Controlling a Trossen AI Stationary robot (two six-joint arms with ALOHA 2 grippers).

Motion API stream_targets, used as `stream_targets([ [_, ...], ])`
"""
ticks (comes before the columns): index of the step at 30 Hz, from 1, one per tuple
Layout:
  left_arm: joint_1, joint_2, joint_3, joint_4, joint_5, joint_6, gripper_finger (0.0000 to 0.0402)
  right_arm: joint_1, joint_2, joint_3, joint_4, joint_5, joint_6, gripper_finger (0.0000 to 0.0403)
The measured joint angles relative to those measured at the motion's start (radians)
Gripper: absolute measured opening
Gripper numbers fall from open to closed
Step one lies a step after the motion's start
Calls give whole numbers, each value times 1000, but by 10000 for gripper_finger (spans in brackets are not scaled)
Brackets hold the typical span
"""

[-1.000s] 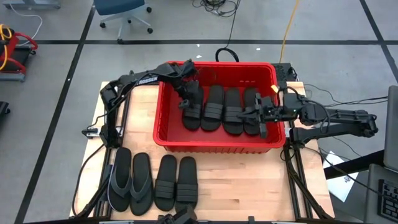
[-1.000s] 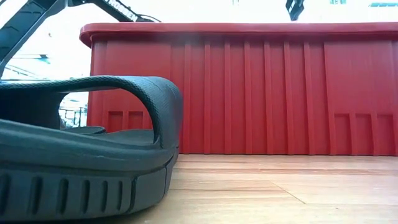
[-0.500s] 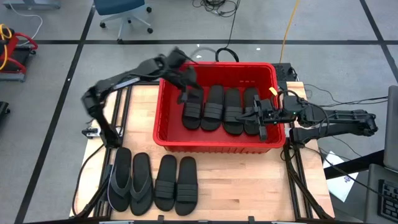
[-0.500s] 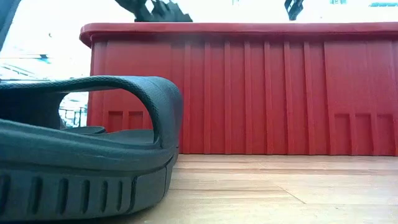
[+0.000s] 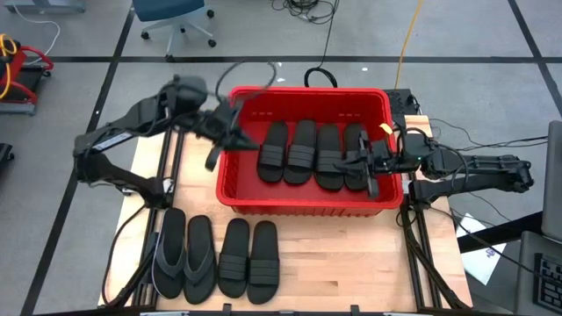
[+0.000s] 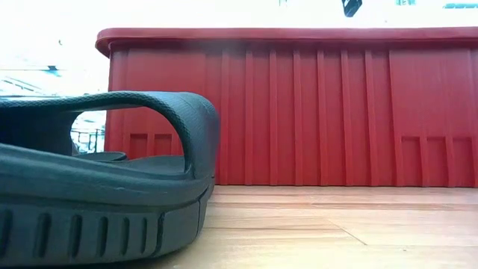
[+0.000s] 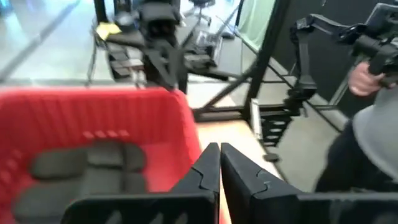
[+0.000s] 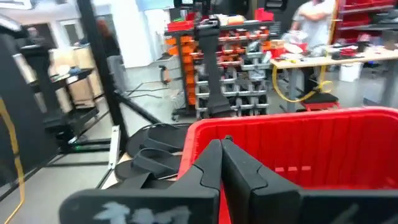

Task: Pick and place slides into bin
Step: Put the right black slide on top of the other black slide into the red bin

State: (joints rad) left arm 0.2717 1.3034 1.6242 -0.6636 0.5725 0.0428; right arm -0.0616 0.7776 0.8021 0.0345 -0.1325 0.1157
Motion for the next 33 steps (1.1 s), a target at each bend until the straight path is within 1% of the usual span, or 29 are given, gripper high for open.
stream_targets([
  [3,-116,-11,-1,-41,-59,-101,2,0,0,0,-1,-10,-8,0],
  [5,-212,-12,-1,-62,-103,-162,3,0,0,0,-1,-31,-7,0],
  [8,-351,1,-1,-99,-193,-203,2,0,0,0,-1,-57,-5,0],
  [10,-418,8,-2,-129,-258,-240,2,0,0,0,1,-73,-6,0],
  [12,-469,20,-3,-159,-303,-286,6,0,0,0,7,-80,-6,0],
  [15,-523,44,-2,-201,-316,-315,3,0,0,0,7,-77,-11,0],
  [17,-553,71,-3,-232,-314,-289,1,0,0,0,7,-73,-11,0],
  [18,-562,83,-2,-257,-314,-258,3,0,0,0,7,-59,-12,0],
  [20,-578,104,-10,-356,-312,-206,4,0,0,0,14,6,7,0],
  [22,-582,122,-36,-409,-278,-169,2,0,0,0,23,60,63,0],
  [24,-584,136,-95,-428,-224,-137,2,-1,0,0,30,80,103,0],
  [26,-596,139,-175,-377,-203,-131,2,0,0,0,31,76,109,0],
  [28,-601,138,-261,-266,-196,-162,1,0,0,0,37,75,111,0],
  [33,-609,139,-443,120,-124,-244,1,0,-1,0,77,76,134,0],
])
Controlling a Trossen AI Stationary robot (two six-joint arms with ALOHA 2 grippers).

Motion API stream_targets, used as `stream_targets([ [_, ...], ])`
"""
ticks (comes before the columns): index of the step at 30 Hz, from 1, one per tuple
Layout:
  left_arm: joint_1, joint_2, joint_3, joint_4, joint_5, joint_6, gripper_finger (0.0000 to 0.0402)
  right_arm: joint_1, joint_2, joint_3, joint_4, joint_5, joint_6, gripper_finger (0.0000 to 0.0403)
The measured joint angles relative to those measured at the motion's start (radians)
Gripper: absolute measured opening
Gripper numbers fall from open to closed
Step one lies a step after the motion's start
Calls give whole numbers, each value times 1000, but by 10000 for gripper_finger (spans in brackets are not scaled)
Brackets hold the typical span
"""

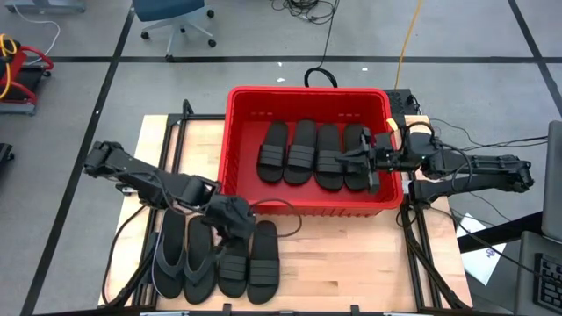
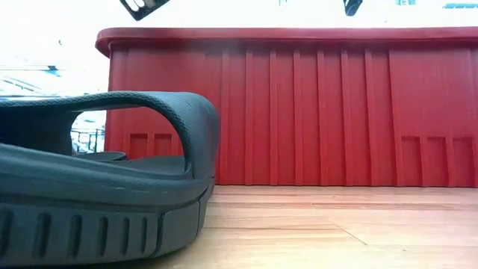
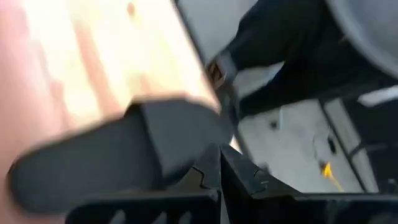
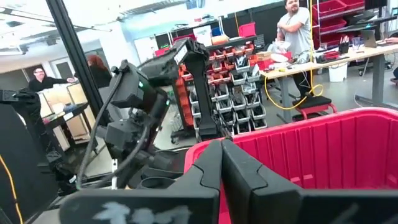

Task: Pick and place slides into bin
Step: Put the right black slide on top of the other black slide into the red bin

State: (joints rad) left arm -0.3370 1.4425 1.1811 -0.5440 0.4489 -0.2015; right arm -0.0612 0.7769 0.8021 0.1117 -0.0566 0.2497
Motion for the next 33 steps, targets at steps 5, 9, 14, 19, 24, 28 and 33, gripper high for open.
stream_targets([
  [5,25,-1,-105,279,-23,-110,1,0,0,0,-3,-69,23,0],
  [9,38,1,-153,361,-96,-177,5,0,1,0,-10,-178,28,0],
  [14,35,70,-177,410,-125,-195,16,0,-4,0,-10,-263,28,0],
  [19,21,159,-176,445,-146,-280,56,0,-10,0,-14,-264,27,0],
  [24,-34,217,-176,475,-143,-269,121,0,-12,0,-19,-282,27,0],
  [28,-74,234,-173,462,-200,-238,171,0,-14,0,-19,-290,27,0],
  [33,-76,258,-175,373,-241,-246,225,0,-13,0,-18,-288,27,0],
])
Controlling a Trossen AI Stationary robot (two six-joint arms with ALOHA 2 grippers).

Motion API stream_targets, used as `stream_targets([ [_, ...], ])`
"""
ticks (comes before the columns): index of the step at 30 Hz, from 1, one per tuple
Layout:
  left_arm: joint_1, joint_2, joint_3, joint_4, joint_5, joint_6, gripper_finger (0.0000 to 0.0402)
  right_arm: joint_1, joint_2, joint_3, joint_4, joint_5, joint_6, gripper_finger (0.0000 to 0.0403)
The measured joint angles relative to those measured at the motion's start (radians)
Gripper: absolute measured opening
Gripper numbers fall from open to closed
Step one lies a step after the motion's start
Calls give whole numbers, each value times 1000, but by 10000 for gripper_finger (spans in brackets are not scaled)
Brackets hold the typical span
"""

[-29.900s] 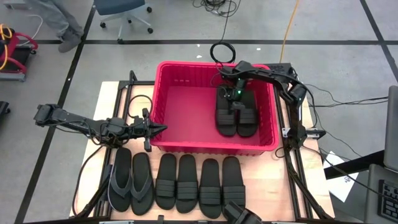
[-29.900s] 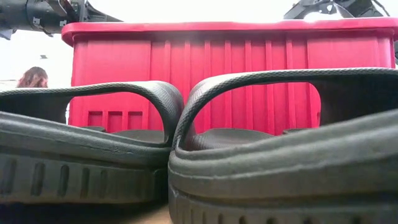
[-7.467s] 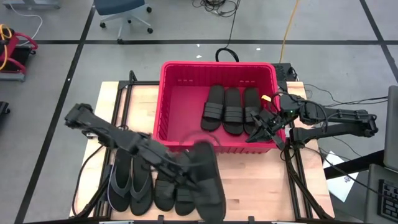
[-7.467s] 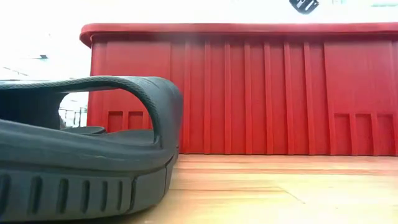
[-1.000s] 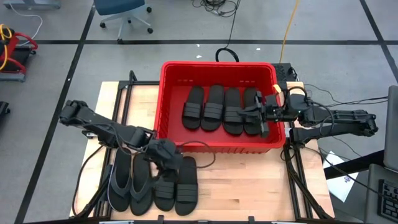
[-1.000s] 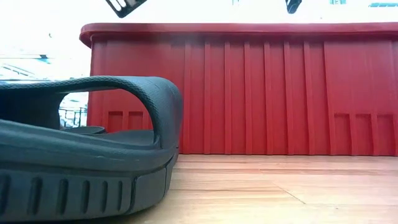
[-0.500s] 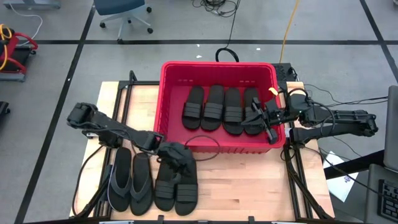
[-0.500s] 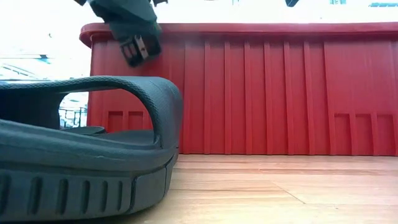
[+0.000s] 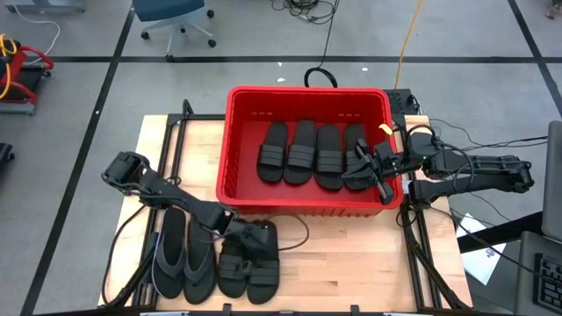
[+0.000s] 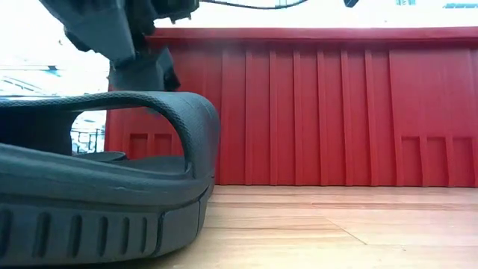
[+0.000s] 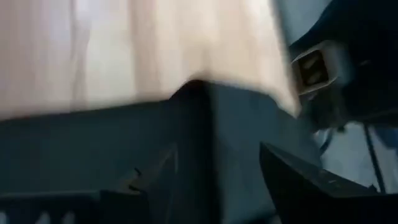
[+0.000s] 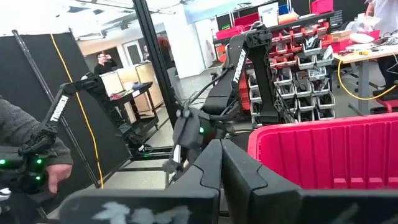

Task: Pick and place slides into bin
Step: Put the right black slide on top of the other black slide into the red bin

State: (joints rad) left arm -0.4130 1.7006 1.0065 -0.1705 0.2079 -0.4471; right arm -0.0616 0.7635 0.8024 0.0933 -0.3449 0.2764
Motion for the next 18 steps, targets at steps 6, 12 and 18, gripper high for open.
stream_targets([
  [6,-2,73,0,-19,124,-42,260,0,0,0,0,1,39,0],
  [12,-22,132,0,84,242,-91,242,0,0,0,0,1,56,0],
  [18,-14,124,0,95,260,-87,188,0,1,0,0,1,56,0],
])
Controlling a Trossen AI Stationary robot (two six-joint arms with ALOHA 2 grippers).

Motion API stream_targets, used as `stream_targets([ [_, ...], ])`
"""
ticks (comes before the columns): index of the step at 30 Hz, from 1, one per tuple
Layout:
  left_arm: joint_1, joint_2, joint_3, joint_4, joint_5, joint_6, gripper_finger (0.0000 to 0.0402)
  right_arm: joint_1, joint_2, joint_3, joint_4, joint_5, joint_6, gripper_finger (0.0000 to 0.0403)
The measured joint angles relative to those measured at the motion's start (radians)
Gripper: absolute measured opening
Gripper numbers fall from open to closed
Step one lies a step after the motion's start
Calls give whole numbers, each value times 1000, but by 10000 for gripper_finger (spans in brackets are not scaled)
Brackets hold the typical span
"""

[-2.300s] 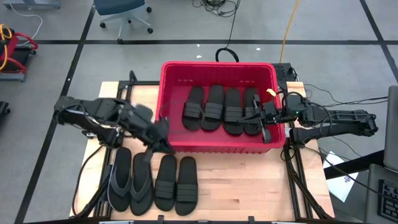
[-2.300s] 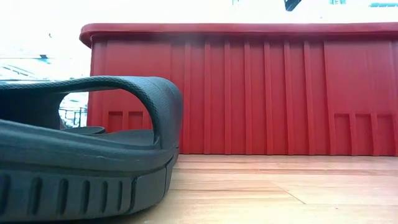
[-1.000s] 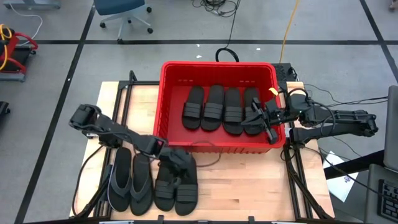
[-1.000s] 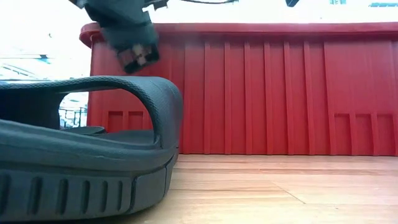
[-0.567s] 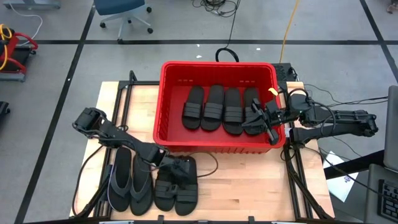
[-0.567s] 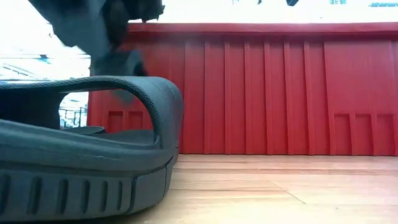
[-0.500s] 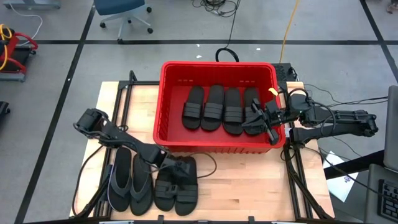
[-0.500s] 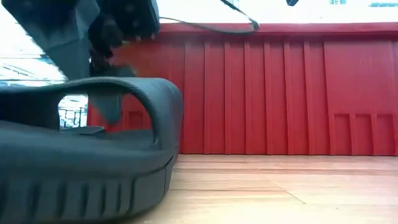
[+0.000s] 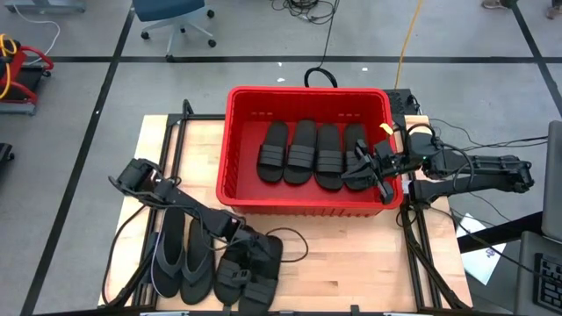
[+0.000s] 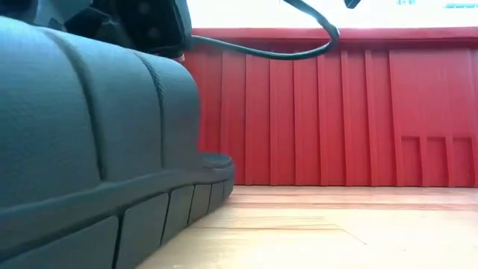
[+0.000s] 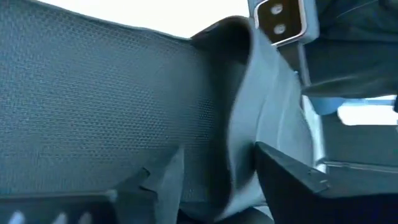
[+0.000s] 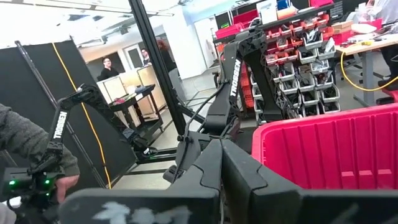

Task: Pick and place slides into bin
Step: Put the right black slide on top of the other black slide into the red bin

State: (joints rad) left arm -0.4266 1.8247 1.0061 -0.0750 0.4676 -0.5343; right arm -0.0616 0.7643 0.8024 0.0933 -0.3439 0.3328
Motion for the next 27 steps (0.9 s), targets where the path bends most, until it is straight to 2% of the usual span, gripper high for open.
stream_targets([
  [5,24,-9,-3,11,127,-55,165,0,0,0,0,0,-3,0],
  [7,24,-17,-2,25,146,-77,164,0,0,0,0,0,-4,0],
  [13,11,-17,-2,33,140,-68,164,0,0,0,-2,1,-3,0],
  [23,6,-17,-2,33,46,-1,163,0,0,0,-9,-1,21,0],
  [27,4,-17,-2,32,37,36,139,0,0,0,-9,-2,22,0],
])
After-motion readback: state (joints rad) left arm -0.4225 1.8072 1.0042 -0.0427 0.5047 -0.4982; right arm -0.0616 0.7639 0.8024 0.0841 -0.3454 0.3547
